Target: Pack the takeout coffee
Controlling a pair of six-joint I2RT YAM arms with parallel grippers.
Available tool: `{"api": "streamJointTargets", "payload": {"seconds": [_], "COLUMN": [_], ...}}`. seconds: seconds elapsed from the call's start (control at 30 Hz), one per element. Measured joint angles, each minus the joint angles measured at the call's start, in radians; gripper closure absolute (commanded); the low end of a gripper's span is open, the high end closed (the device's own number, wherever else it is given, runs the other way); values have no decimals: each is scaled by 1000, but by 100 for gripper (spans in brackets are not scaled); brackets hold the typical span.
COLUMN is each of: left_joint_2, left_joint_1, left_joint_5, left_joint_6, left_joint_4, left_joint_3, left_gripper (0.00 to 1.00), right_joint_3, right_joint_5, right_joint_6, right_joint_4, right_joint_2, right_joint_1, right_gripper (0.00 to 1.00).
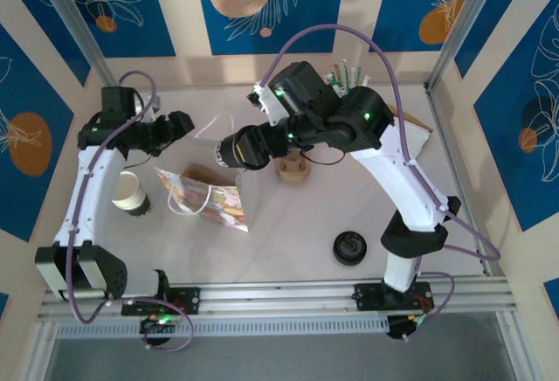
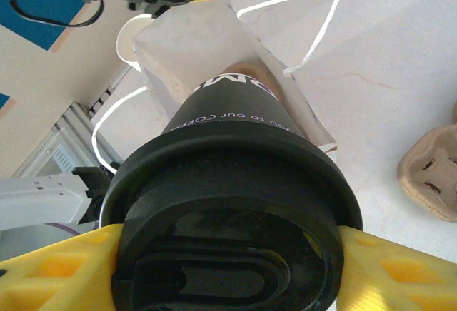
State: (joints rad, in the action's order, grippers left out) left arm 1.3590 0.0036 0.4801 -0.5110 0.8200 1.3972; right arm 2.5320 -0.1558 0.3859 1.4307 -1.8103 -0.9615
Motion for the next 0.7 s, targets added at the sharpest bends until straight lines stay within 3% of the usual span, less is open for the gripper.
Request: {"api": "streamJointTargets", "payload": {"seconds": [0.47,0.7], "left_joint_2": [187,243], "left_joint_1": [-219,-203], "left_joint_5": [3,-10], "left_joint_6": [-63,-46], "left_joint_4": [-122,-95], "left_joint_3": [110,232], "left_gripper": [22,8], "right_joint_3": [8,10], "right_joint_5": [12,15], "right_joint_6": [8,16], "right_joint_4": [60,103], "right_joint_2": [-52,-53], "right_joint_1": [-2,-29], "right_gripper": [40,40]}}
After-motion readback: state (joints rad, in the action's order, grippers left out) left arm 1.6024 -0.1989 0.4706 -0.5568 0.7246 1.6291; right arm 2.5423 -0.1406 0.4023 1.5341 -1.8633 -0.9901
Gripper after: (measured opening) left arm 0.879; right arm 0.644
